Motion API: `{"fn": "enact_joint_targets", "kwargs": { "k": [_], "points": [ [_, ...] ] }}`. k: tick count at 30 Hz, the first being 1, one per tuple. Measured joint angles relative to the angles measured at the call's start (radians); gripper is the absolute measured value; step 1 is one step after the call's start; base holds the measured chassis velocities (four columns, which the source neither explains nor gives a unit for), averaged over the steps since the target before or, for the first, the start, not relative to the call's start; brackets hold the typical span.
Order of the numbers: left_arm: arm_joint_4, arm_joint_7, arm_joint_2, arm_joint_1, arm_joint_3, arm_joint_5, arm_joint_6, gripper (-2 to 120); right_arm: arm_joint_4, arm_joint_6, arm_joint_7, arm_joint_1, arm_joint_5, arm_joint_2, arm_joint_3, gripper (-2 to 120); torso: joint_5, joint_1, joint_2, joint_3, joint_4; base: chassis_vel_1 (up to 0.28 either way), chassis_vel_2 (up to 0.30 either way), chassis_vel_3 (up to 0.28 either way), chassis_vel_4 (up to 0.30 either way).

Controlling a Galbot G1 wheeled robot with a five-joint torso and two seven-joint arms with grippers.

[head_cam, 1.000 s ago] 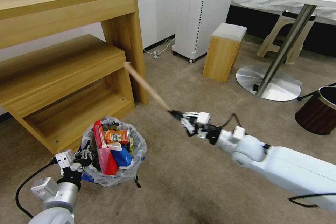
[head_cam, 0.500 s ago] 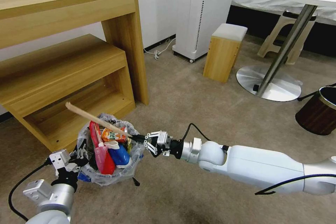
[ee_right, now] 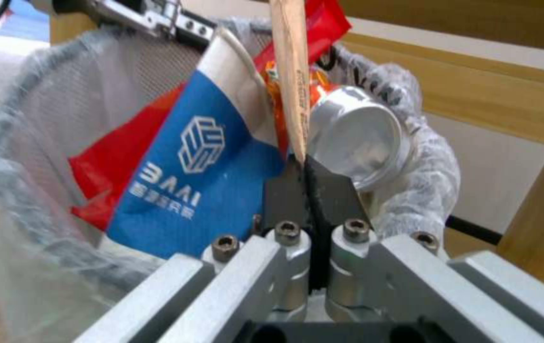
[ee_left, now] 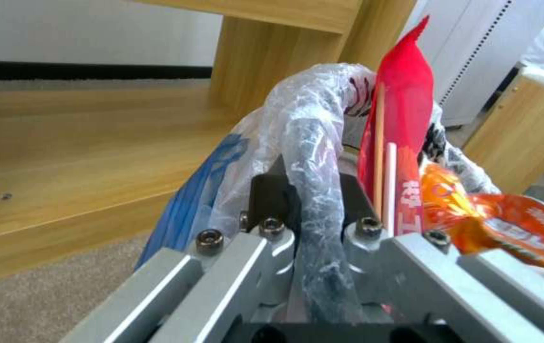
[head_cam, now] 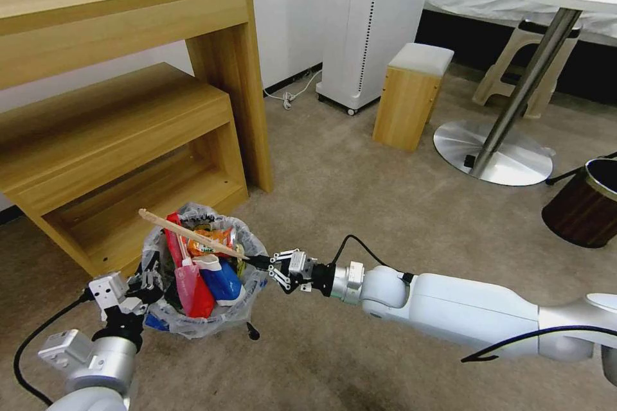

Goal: Pick up the trash bin and place the garbage on the floor into it.

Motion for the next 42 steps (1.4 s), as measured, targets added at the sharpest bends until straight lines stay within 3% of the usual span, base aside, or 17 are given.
{"fn": "enact_joint_targets", "kwargs": {
  "k": [17, 25, 31, 35, 37, 42],
  "points": [
    [-0.004, 0.003, -0.005, 0.016, 0.021, 0.016, 0.006, 3, -0.043, -0.001, 0.021, -0.005, -0.06, 0.016, -0.008, 0, 0.0, 0.0, 0.0, 0.0, -0.0001, 0.0, 0.0, 0.0, 0.0],
    [-0.012, 0.005, 0.002, 0.025, 0.02, 0.009, 0.014, 3, -0.04, 0.002, 0.026, -0.005, -0.067, 0.019, -0.005, 24, 0.0, 0.0, 0.0, 0.0, -0.0001, 0.0, 0.0, 0.0, 0.0],
    [-0.012, 0.004, 0.002, 0.025, 0.022, 0.008, 0.016, 3, -0.017, 0.005, 0.024, 0.003, -0.067, 0.003, 0.0, 51, -0.0001, 0.0, 0.0, 0.0, -0.0001, 0.0, 0.0, 0.0, 0.0],
    [-0.012, 0.004, 0.001, 0.025, 0.024, 0.009, 0.016, 3, -0.013, 0.005, 0.024, 0.008, -0.064, 0.001, 0.002, 59, 0.0, 0.0, 0.0, 0.0, -0.0001, 0.0, 0.0, 0.0, 0.0],
    [-0.01, 0.004, 0.001, 0.025, 0.028, 0.011, 0.016, 3, -0.006, 0.005, 0.025, 0.015, -0.062, -0.002, 0.002, 73, 0.0, 0.0, 0.0, 0.0, -0.0001, 0.0, 0.0, 0.0, 0.0],
    [-0.008, 0.004, 0.001, 0.026, 0.03, 0.012, 0.016, 3, -0.002, 0.004, 0.027, 0.016, -0.06, -0.001, 0.003, 83, 0.0, 0.0, 0.0, 0.0, -0.0001, 0.0, 0.0, 0.0, 0.0]
  ]
}}
